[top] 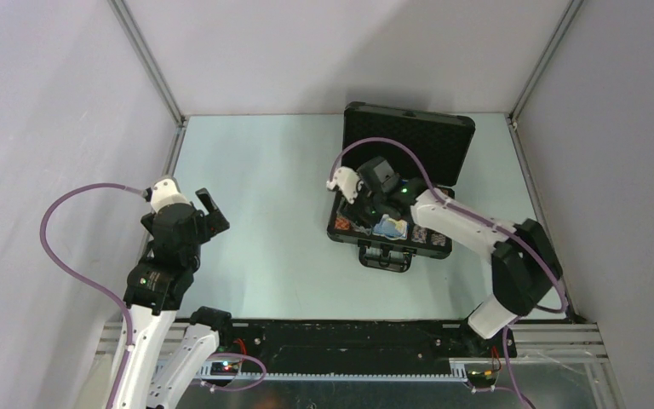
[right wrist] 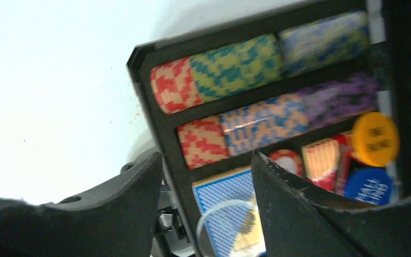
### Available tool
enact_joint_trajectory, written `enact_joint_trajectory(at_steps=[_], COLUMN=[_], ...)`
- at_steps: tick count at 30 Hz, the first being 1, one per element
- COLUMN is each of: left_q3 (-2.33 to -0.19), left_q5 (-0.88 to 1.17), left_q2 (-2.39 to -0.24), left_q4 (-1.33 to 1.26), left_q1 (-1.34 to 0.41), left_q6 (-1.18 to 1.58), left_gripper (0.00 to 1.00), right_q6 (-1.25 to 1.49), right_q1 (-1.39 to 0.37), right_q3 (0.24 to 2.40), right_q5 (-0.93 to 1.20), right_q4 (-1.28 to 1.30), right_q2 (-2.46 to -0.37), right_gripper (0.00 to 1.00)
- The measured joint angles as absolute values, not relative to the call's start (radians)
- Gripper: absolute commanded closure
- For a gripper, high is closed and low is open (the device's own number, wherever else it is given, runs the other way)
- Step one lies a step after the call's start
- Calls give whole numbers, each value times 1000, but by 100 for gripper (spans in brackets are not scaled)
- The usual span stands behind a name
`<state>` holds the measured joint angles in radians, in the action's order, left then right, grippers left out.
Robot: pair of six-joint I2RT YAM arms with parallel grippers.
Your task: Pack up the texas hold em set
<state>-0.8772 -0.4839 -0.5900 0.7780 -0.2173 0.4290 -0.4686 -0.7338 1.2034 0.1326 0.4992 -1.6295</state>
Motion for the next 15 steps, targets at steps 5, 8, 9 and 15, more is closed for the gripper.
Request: enact_joint_trajectory(at_steps=[5, 8, 9, 15], left_q3=[-877, -877, -877, -877], left_q5=[-484, -484, -484, -484], left_q2=[-590, -590, -590, -590], left_q4=[778, 778, 778, 778], left_q1=[-217, -217, -217, -217], left_q6=[429, 429, 429, 429], left_gripper=[2, 2, 2, 2], right_q6=[-352, -285, -268, -158], right_q1=[-671, -651, -650, -635], right_q3=[1203, 1207, 1213, 1274], right_q5=[133, 46, 15, -121], right_q4=[408, 371, 374, 472], right_q2=[-1505, -1473, -1475, -1565], right_gripper=[32, 34, 35, 32])
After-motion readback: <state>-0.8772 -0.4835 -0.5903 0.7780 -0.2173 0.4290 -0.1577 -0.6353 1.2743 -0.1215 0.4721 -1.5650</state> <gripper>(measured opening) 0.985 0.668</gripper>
